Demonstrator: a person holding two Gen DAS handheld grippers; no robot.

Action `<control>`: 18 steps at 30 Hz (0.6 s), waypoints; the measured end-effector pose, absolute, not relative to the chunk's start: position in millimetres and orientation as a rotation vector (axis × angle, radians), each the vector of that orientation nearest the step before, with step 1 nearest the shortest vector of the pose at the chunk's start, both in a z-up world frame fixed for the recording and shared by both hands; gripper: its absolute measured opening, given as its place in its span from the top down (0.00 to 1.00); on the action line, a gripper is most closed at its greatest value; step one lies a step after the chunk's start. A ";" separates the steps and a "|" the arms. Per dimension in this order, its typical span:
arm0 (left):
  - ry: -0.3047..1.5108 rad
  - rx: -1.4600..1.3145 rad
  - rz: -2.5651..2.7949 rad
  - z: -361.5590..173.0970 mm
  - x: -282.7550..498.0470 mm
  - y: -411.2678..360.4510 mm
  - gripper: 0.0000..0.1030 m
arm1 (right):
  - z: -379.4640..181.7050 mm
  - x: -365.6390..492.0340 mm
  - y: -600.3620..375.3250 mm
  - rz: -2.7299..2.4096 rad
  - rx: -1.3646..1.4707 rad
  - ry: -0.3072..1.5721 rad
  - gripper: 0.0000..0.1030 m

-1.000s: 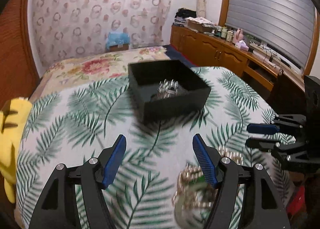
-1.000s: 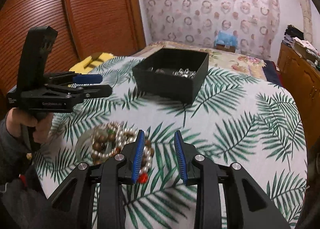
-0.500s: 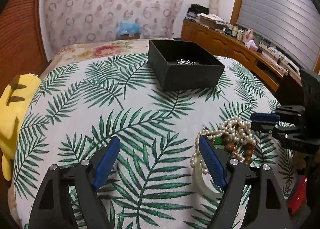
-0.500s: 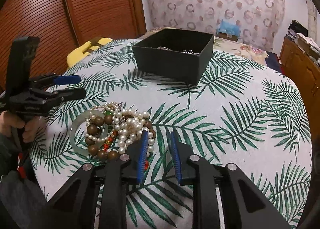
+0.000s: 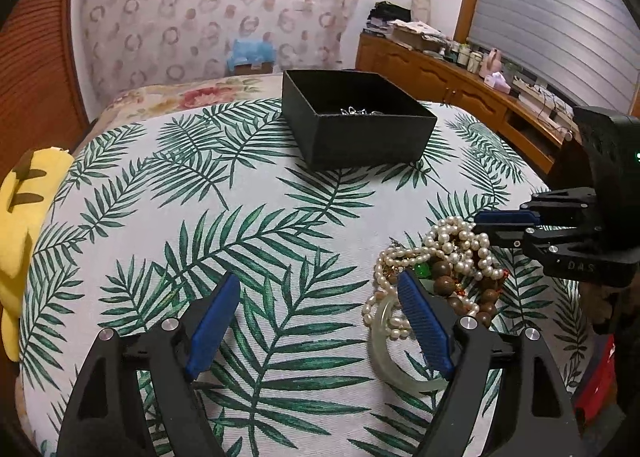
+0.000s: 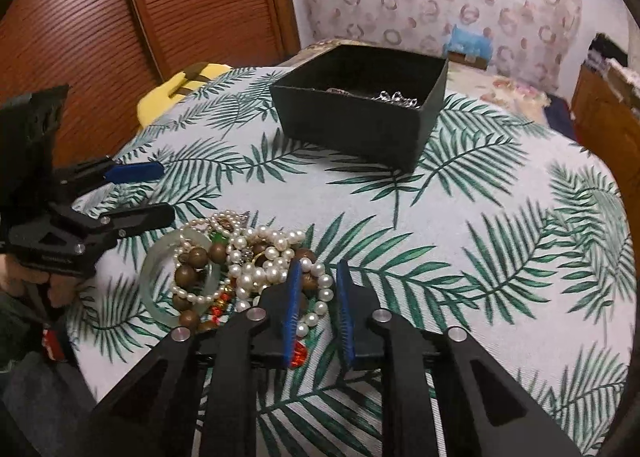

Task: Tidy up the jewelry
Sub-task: 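Move the right tool back to the pile and grasp the pearl strand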

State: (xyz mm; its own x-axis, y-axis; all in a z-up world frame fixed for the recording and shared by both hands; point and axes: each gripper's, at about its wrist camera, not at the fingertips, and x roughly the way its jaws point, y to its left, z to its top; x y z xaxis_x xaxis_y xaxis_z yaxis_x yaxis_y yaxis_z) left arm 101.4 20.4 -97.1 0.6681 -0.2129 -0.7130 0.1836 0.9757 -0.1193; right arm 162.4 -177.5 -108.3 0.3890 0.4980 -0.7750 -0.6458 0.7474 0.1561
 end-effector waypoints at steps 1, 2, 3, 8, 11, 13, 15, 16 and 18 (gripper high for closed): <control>0.808 -0.039 -0.225 -96.9 101.0 20.3 0.25 | -108.5 163.0 -177.7 0.737 -0.176 0.921 0.83; 0.807 -0.039 -0.225 -96.9 100.5 20.1 0.25 | -108.6 162.8 -177.2 0.742 -0.169 0.926 0.83; 0.808 -0.038 -0.226 -97.0 100.2 20.1 0.25 | -108.8 163.6 -178.0 0.745 -0.159 0.930 0.83; 0.808 -0.042 -0.225 -97.6 99.0 20.1 0.25 | -107.4 163.2 -182.0 0.753 -0.128 0.920 0.92; 0.810 -0.040 -0.229 -98.7 97.8 18.5 0.25 | -103.7 159.6 -185.5 0.740 -0.124 0.891 0.92; 0.814 -0.040 -0.236 -99.4 98.2 16.5 0.25 | -99.2 158.0 -189.7 0.727 -0.120 0.870 0.92; 0.819 -0.040 -0.245 -100.3 98.5 14.2 0.25 | -94.5 156.9 -195.1 0.713 -0.111 0.850 0.92; 0.821 -0.041 -0.250 -100.7 98.8 13.3 0.25 | -92.1 156.3 -197.8 0.704 -0.109 0.839 0.92; 0.828 -0.046 -0.266 -101.2 99.6 12.0 0.25 | -87.9 154.0 -203.8 0.680 -0.113 0.817 0.92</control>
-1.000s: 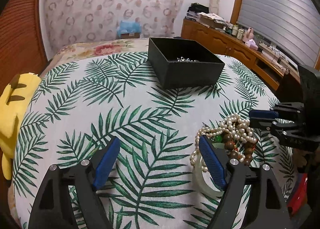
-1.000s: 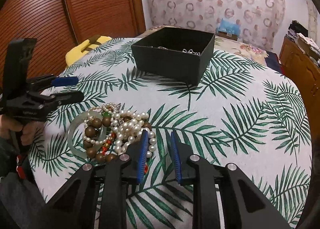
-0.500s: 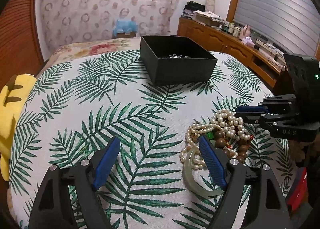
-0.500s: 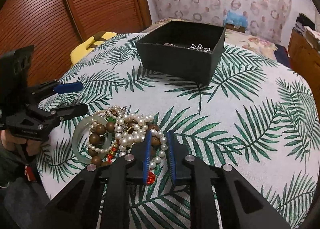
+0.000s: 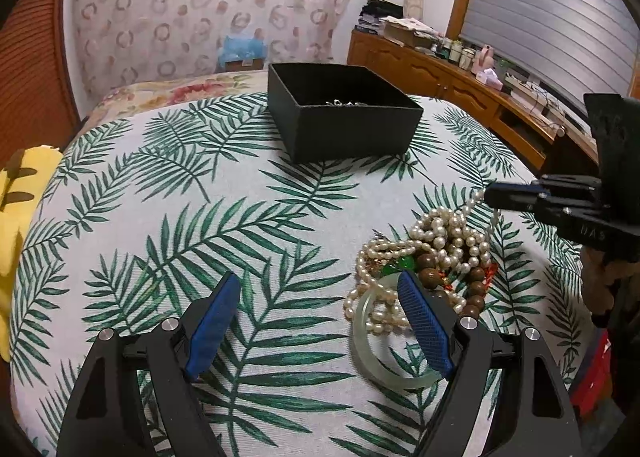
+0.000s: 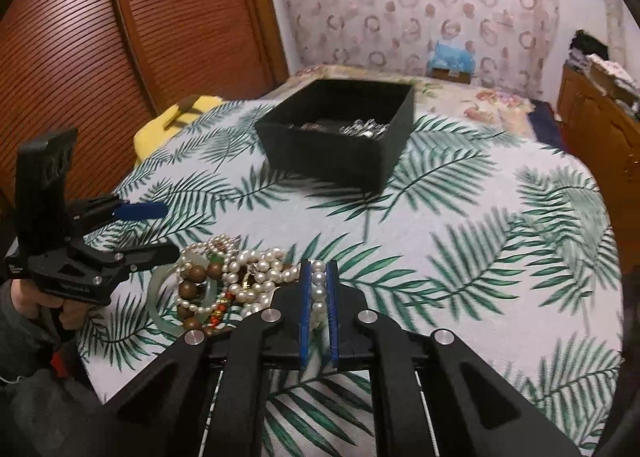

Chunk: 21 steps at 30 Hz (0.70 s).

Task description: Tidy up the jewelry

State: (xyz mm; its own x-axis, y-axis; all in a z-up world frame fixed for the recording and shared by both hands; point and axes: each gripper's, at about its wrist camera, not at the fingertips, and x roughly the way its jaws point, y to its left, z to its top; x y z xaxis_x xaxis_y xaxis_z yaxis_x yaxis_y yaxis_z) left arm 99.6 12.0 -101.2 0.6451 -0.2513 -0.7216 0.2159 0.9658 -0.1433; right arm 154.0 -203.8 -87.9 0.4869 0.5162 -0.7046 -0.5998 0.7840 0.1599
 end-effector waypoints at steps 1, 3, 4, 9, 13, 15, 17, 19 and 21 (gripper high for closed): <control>0.832 -0.051 -0.279 -101.3 100.1 11.4 0.25 | -86.8 152.8 -206.2 0.675 -0.111 0.810 0.92; 0.828 -0.061 -0.303 -99.3 101.1 9.5 0.30 | -86.4 150.3 -210.3 0.672 -0.099 0.807 0.92; 0.827 -0.062 -0.305 -98.3 101.8 9.0 0.32 | -87.4 149.3 -211.2 0.671 -0.099 0.807 0.92; 0.849 -0.072 -0.352 -96.4 109.0 5.0 0.52 | -92.0 146.3 -210.7 0.663 -0.103 0.805 0.92; 0.884 -0.056 -0.350 -101.2 118.9 0.5 0.69 | -91.1 145.6 -210.8 0.668 -0.090 0.799 0.92; 0.893 -0.038 -0.338 -102.3 123.5 -0.4 0.70 | -91.2 144.5 -210.4 0.674 -0.086 0.797 0.92; 0.906 -0.018 -0.337 -103.1 128.2 -1.6 0.70 | -91.7 143.5 -209.1 0.678 -0.084 0.798 0.92; 0.930 0.015 -0.356 -103.6 133.8 -4.3 0.70 | -93.2 142.9 -208.7 0.679 -0.084 0.800 0.92; 0.950 0.051 -0.369 -102.9 137.5 -6.5 0.70 | -94.8 143.3 -209.1 0.679 -0.080 0.803 0.92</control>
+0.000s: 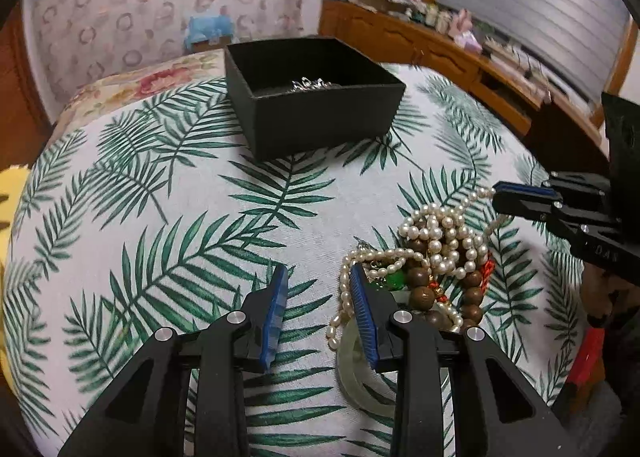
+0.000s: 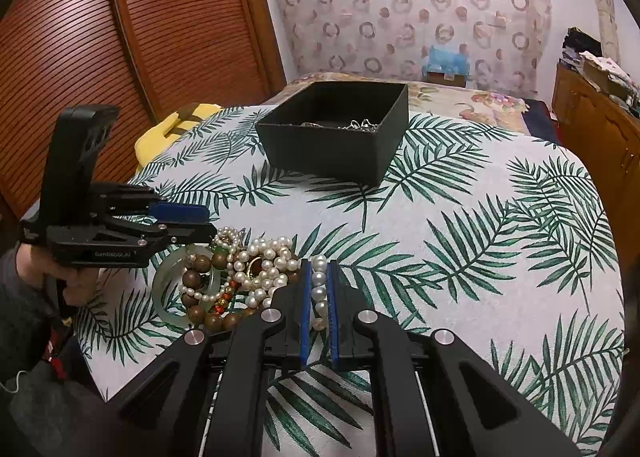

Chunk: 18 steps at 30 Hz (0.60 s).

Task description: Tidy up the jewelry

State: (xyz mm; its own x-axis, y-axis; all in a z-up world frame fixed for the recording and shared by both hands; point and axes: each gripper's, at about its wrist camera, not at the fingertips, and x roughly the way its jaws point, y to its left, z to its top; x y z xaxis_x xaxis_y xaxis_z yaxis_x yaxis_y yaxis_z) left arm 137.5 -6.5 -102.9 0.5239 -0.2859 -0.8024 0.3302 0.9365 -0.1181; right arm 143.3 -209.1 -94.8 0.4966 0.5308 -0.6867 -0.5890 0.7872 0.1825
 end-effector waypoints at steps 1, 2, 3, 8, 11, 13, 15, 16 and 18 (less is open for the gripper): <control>0.958 0.073 -0.373 -102.5 138.6 -7.8 0.70 | -95.2 143.5 -209.2 0.679 -0.078 0.804 0.91; 0.968 0.099 -0.378 -102.2 140.5 -9.4 0.70 | -95.4 143.7 -209.2 0.679 -0.076 0.805 0.91; 0.974 0.114 -0.379 -102.5 141.8 -10.1 0.70 | -95.9 144.0 -209.5 0.679 -0.074 0.805 0.91; 0.984 0.160 -0.386 -104.2 144.0 -9.8 0.72 | -95.6 143.8 -209.3 0.682 -0.075 0.801 0.91; 0.981 0.166 -0.405 -104.8 142.3 -11.7 0.92 | -94.5 143.3 -207.8 0.684 -0.076 0.798 0.91; 0.969 0.189 -0.389 -105.4 140.8 -13.5 0.96 | -93.2 143.6 -206.6 0.685 -0.077 0.796 0.91; 0.965 0.169 -0.397 -105.0 140.4 -11.6 0.96 | -91.2 143.6 -205.3 0.685 -0.078 0.793 0.92; 0.964 0.160 -0.398 -104.8 140.4 -10.4 0.96 | -89.6 143.2 -204.6 0.686 -0.080 0.791 0.91; 0.950 0.138 -0.395 -103.0 139.3 -7.1 0.97 | -85.5 141.8 -202.8 0.689 -0.085 0.784 0.91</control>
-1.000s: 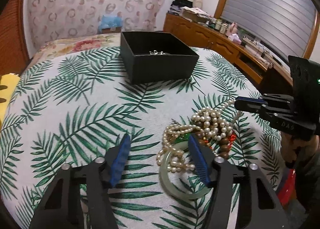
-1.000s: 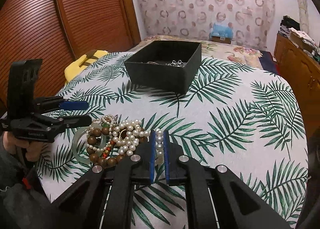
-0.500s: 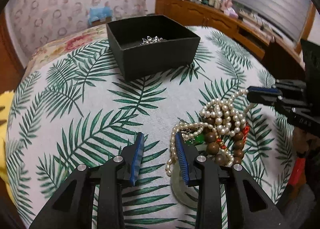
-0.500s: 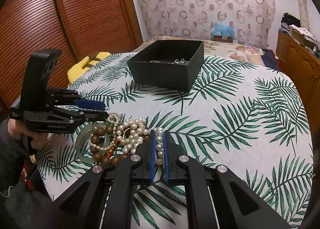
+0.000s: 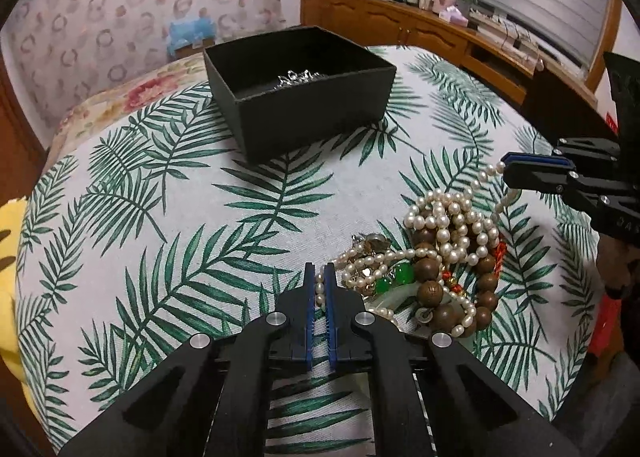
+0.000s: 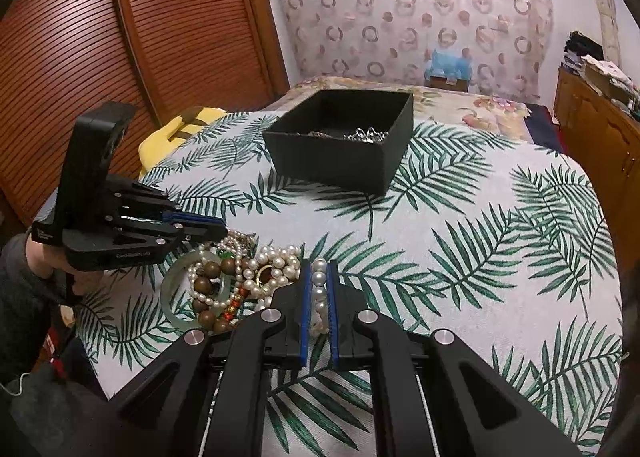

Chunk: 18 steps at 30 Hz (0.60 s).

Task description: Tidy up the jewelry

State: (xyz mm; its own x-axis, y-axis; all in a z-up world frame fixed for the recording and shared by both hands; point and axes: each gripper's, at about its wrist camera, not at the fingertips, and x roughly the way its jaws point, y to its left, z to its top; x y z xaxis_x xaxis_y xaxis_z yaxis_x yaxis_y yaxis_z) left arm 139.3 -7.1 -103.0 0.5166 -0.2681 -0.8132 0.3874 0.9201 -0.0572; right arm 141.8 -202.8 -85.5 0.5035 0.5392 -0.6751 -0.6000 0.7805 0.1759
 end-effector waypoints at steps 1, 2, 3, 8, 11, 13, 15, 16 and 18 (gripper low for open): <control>0.938 0.131 -0.392 -101.1 138.8 -6.3 0.97 | -82.8 141.1 -202.3 0.690 -0.087 0.780 0.91; 0.925 0.122 -0.392 -98.7 137.8 -5.7 0.97 | -79.5 140.3 -200.9 0.691 -0.091 0.773 0.91; 0.905 0.104 -0.391 -93.3 135.7 -3.8 0.97 | -77.3 139.8 -200.4 0.692 -0.093 0.769 0.91; 0.821 0.067 -0.397 -66.6 128.2 -3.3 0.97 | -59.0 135.9 -194.5 0.699 -0.109 0.732 0.92; 0.768 0.055 -0.393 -48.3 123.8 -4.2 0.97 | -45.5 134.1 -192.1 0.702 -0.116 0.703 0.92; 0.737 0.044 -0.398 -36.4 121.2 -4.0 0.97 | -36.7 132.9 -192.1 0.704 -0.118 0.685 0.92; 0.710 0.041 -0.396 -26.0 120.0 -4.0 0.97 | -26.3 132.2 -191.1 0.706 -0.120 0.663 0.92; 0.697 0.037 -0.396 -20.1 119.2 -3.6 0.97 | -22.3 132.3 -190.9 0.706 -0.120 0.655 0.92; 0.673 0.032 -0.395 -10.1 117.7 -3.4 0.97 | -12.4 132.3 -190.3 0.708 -0.121 0.635 0.92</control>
State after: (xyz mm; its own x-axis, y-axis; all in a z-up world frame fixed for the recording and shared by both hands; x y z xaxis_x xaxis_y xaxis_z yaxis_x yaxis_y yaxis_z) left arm 117.7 -3.4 -10.1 0.7109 -0.3455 -0.6126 0.3662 0.9255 -0.0970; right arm 132.2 -190.3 -12.4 0.5814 0.5686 -0.5819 -0.6395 0.7615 0.1051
